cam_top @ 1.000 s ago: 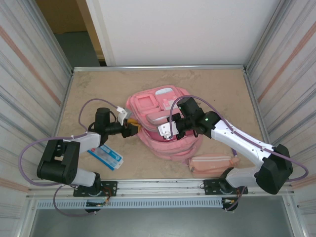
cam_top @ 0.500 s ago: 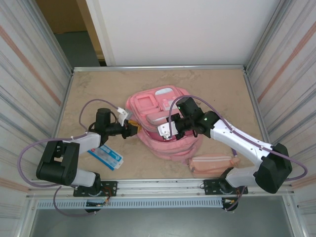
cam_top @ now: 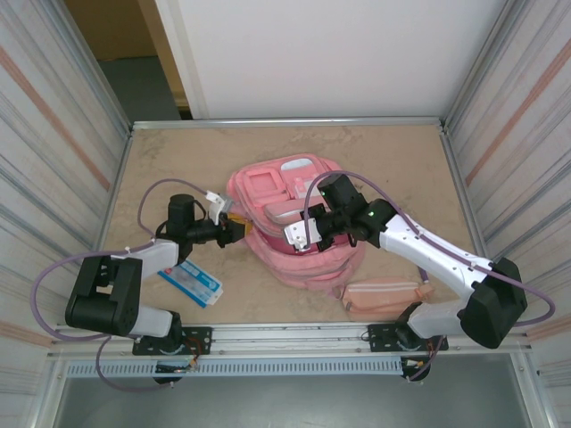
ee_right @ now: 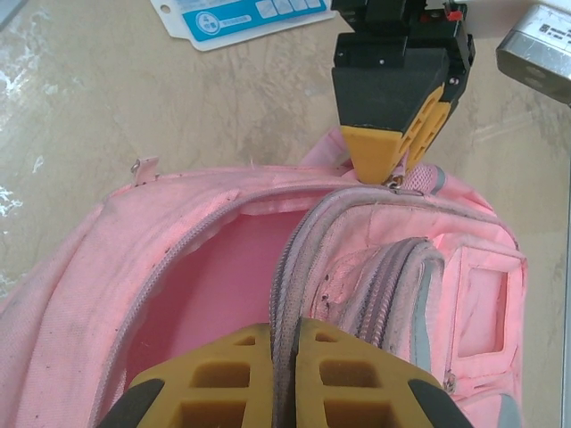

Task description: Pack the student bag

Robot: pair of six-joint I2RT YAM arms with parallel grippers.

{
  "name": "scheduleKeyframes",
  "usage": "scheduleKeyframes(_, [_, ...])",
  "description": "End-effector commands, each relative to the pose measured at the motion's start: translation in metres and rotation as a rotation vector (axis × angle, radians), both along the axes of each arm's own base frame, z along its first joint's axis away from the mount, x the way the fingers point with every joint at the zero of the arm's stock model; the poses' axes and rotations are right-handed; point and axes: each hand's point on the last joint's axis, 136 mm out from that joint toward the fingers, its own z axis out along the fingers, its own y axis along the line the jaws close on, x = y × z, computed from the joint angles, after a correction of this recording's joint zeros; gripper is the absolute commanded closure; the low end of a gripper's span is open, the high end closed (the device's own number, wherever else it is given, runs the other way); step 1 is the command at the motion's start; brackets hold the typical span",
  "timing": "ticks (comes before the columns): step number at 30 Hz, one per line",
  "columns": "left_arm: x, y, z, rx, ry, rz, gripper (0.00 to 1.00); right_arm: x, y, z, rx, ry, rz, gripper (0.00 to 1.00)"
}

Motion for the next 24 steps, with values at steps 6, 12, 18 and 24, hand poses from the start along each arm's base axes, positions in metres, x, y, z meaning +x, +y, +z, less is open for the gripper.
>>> scheduleKeyframes(6, [0.000,0.001,0.018,-0.041,-0.065,-0.016,0.68,-0.003,0.005,0.012,-0.004,-0.005,0.041,1.00])
scheduleKeyframes(12, [-0.003,0.002,0.015,-0.024,-0.060,-0.014,0.64,-0.003,0.005,0.012,0.003,0.000,0.041,1.00])
scheduleKeyframes(18, [-0.006,0.000,0.010,-0.039,-0.026,-0.030,0.53,-0.004,0.004,0.011,-0.001,-0.002,0.038,1.00])
scheduleKeyframes(24, [-0.007,0.000,0.008,-0.029,-0.010,-0.035,0.76,-0.005,0.003,0.013,0.008,-0.001,0.036,1.00])
